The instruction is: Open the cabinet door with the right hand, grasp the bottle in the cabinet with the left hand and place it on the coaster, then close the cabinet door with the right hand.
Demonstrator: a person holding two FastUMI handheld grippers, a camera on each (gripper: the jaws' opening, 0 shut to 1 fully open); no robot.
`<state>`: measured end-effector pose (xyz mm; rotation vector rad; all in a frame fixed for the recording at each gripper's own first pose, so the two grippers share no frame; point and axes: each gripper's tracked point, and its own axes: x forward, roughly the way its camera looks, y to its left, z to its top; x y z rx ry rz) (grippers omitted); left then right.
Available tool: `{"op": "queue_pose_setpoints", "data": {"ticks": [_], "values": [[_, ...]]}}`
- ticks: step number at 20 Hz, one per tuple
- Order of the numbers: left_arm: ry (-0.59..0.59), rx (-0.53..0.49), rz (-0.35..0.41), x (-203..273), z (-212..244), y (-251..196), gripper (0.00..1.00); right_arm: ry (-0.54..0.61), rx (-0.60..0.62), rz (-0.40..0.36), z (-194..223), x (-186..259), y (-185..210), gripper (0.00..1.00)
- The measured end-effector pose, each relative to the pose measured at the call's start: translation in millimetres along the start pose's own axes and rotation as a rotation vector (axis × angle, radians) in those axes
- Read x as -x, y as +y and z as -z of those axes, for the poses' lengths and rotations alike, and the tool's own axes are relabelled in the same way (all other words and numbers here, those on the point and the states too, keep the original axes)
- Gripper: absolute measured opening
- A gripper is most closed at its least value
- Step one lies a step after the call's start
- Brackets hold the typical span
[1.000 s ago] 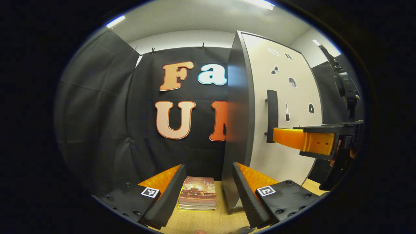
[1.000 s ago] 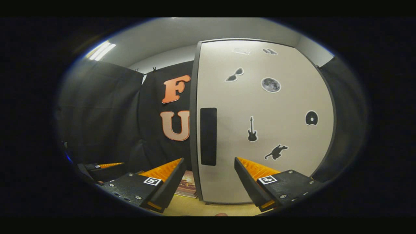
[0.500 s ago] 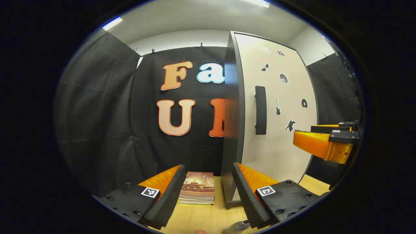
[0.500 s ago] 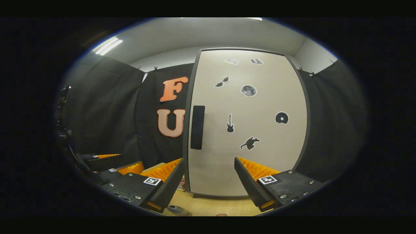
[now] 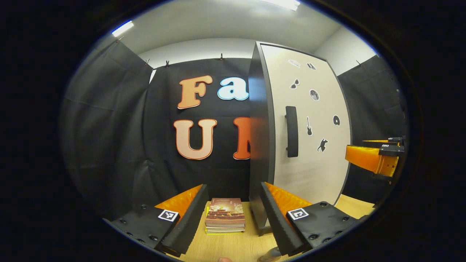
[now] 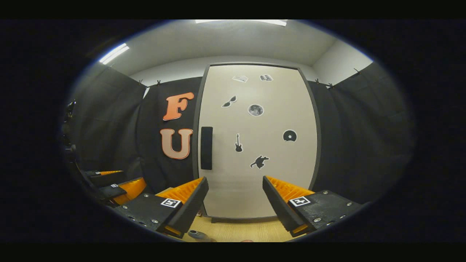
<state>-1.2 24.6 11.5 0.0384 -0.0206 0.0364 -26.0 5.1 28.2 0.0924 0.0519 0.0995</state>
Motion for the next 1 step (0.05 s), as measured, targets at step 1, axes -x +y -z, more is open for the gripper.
{"op": "queue_pose_setpoints", "data": {"ticks": [1], "values": [[0.003, -0.003, 0.004, 1.5, 1.1, 4.0, 0.93, -0.001, 0.009, 0.006, 1.6, 4.3, 5.1, 0.93]]}}
